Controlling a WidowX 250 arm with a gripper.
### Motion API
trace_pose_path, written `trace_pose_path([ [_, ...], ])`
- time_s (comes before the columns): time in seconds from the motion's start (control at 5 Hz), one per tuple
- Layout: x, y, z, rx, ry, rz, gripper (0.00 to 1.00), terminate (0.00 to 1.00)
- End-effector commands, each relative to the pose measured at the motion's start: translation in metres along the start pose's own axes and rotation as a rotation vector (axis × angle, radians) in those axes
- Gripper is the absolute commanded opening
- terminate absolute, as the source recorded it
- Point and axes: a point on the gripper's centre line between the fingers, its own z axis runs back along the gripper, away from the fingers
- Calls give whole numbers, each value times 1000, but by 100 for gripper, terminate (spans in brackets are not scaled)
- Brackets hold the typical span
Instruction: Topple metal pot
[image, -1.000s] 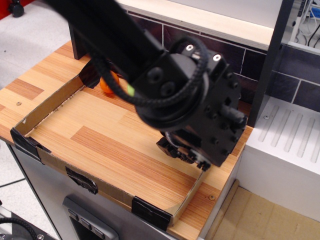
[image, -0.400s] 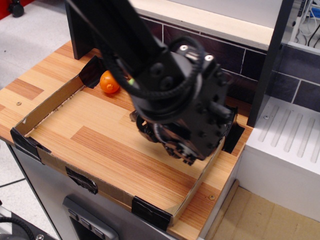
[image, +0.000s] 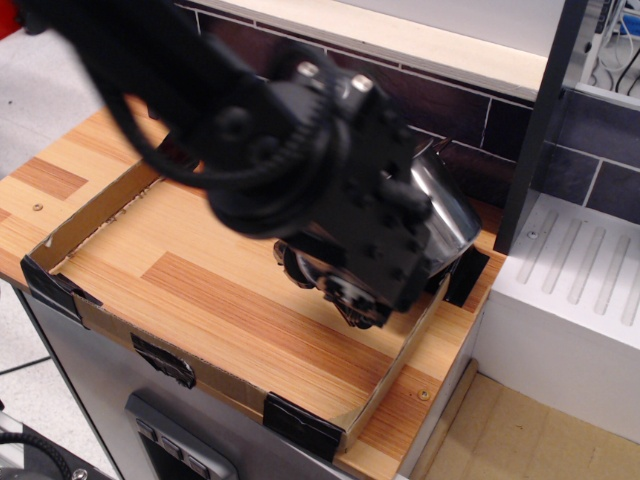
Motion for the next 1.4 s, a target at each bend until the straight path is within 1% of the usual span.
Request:
trace_pose_path([
  [0.0,-27,6,16,-98,-24,1,0,0],
  [0.2,-42,9,15,-176,50,0,0,0],
  [0.4,-51,12,8,-286,164,32,0,0],
  [0.6,-55,15,2,-296,200,53,0,0],
  [0.8,-53,20,0,-308,234,44,100,0],
  [1.0,-50,24,5,-354,269,38,100,0],
  [1.2,-47,36,15,-420,275,21,100,0],
])
